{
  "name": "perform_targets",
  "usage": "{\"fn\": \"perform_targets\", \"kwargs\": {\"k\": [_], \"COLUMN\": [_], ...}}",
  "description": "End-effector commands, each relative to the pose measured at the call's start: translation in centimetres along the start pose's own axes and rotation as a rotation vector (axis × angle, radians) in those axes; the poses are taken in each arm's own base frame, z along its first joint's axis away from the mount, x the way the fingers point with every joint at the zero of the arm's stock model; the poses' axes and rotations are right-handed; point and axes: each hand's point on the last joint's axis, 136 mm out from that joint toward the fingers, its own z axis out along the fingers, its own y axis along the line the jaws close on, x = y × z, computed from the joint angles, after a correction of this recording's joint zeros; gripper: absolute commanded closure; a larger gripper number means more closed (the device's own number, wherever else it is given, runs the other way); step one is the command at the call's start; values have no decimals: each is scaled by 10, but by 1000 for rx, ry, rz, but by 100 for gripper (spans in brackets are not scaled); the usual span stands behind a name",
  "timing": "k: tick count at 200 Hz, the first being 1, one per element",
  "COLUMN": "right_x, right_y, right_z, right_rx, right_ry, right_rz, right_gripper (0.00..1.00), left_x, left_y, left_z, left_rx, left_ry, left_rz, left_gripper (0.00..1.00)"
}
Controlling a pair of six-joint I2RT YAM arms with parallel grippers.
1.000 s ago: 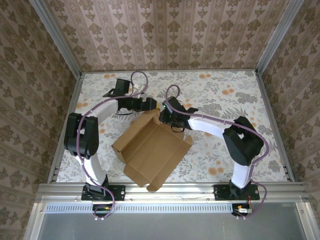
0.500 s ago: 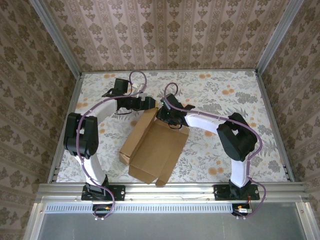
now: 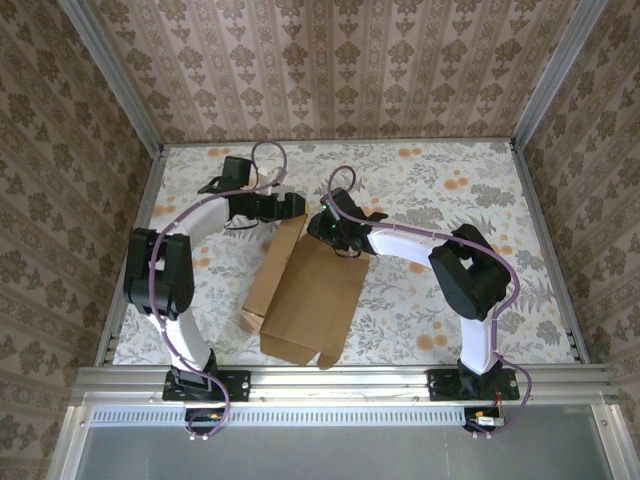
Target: Fold the paper box
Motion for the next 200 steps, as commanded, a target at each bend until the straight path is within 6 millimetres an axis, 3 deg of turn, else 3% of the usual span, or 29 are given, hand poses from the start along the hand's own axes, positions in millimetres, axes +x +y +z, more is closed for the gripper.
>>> {"fn": "perform_targets", "kwargs": {"k": [1,40,103,146,200], "right_x": [3,20,75,91,110], "right_y": [4,-9,-45,-60,-76], "right_z": [-16,-39,-66,-73,-65], "right_rx": [-39,-67,-19,12,47], "right_ry": [14,35,117,137,190], "right_rz": [-76,-165,-295,-311,-286], "right_gripper": [55,50,45,45,47], "left_x": [-18,-16,0,4,10], "left_y": [12,13,26,18,32], "left_z": [-38,-53,-58,-49,-45], "left_rx": [-121,-189,-403,-537,-677], "left_ry": [-58,-18,147,244,373], "left_rz": [-11,-4,38,88,114], "left_gripper": [10,3,0,0,6]}}
